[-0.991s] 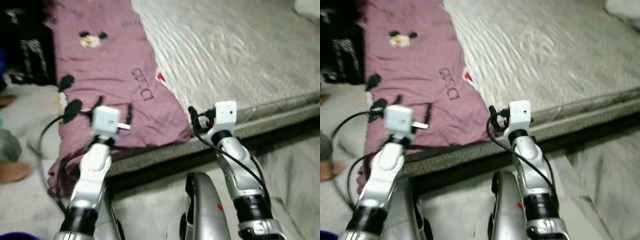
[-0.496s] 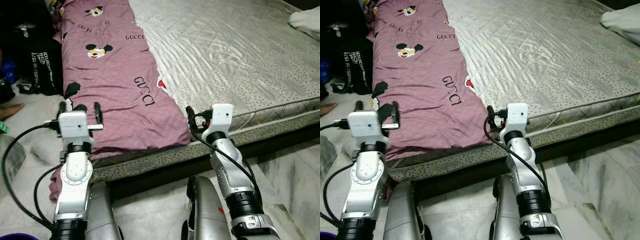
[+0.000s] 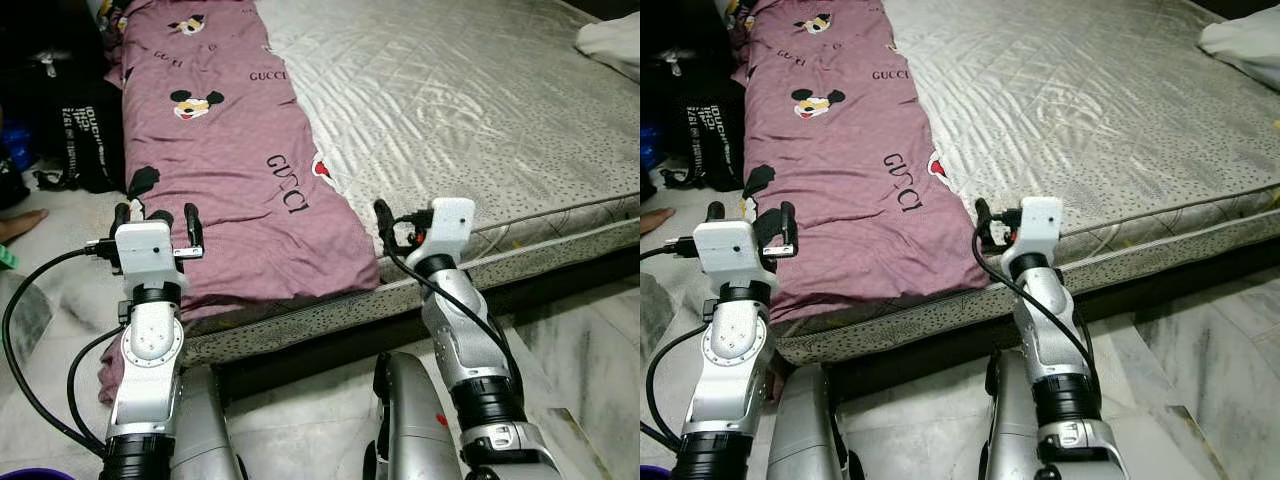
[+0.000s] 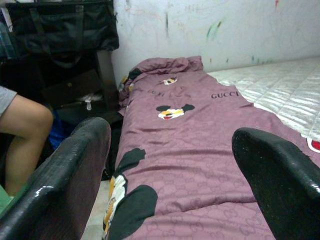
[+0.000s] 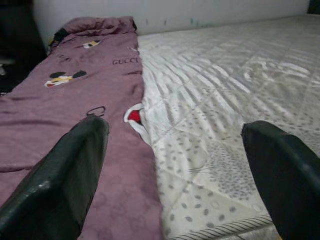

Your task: Clean up the room

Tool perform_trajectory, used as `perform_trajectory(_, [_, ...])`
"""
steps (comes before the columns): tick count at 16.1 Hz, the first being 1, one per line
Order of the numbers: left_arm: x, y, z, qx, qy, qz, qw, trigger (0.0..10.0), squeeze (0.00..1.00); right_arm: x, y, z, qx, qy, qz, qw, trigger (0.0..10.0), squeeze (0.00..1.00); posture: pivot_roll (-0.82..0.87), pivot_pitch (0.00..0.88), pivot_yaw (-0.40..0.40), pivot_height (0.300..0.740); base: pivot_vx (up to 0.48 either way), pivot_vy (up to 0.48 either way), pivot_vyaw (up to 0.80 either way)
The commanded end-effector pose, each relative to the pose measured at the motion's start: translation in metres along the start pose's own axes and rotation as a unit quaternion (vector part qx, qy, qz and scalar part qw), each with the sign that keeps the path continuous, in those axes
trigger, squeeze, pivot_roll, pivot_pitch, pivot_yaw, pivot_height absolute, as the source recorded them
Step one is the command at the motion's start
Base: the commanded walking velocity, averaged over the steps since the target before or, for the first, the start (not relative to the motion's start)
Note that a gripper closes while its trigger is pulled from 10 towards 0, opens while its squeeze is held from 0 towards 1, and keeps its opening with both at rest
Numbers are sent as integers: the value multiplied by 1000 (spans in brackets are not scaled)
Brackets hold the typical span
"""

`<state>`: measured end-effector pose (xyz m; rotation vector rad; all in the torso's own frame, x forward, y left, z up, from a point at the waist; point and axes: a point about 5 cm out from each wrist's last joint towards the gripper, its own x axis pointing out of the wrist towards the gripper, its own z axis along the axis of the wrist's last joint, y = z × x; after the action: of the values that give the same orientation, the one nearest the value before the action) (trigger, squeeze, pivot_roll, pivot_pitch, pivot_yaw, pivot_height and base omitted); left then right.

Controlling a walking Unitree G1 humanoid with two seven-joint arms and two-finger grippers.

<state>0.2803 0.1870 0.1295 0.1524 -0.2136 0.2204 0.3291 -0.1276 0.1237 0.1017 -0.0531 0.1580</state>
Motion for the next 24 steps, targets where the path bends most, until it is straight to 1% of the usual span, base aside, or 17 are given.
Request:
perform_trajectory(1, [2,-1,0,-2,2,4,1000,10000,0,3,3,2,3,0,9,1000,10000,0,-58,0,-13,568,0,0,0])
perform_trajectory(3, [1,-4,0,-4,3,0,1000,10000,0,4,3,3,2,-1,10,1000,10000,0,-58,0,-13,583,0,0,0])
perform_trajectory(6, [3,-8,0,-6,2,-10,1000,10000,0,4,2,3,2,-3,10,1000,10000,0,-66,0,-5,617,0,0,0])
perform_trajectory(13, [7,-10,1,-7,2,-15,1000,10000,0,6,1,4,0,-4,6,1000,10000,0,-68,0,1,666,0,0,0])
perform_trajectory(14, [7,-10,2,-14,3,-10,1000,10000,0,6,1,4,-1,-4,6,1000,10000,0,-66,0,0,671,0,0,0])
perform_trajectory(16, [7,-10,3,-26,5,-5,1000,10000,0,7,1,4,-2,-5,6,1000,10000,0,-62,0,0,691,0,0,0])
perform_trajectory(20, [7,-11,0,-20,15,-15,1000,10000,0,7,0,4,-4,-6,6,1000,10000,0,-62,0,3,735,0,0,0])
perform_trajectory(22, [6,-13,-3,-8,21,-18,1000,10000,0,6,-1,2,-6,-5,5,1000,10000,0,-64,0,5,740,0,0,0])
perform_trajectory(24, [6,-14,-4,-15,26,-18,999,10000,0,6,-1,1,-7,-4,4,1000,10000,0,-64,0,5,740,0,0,0])
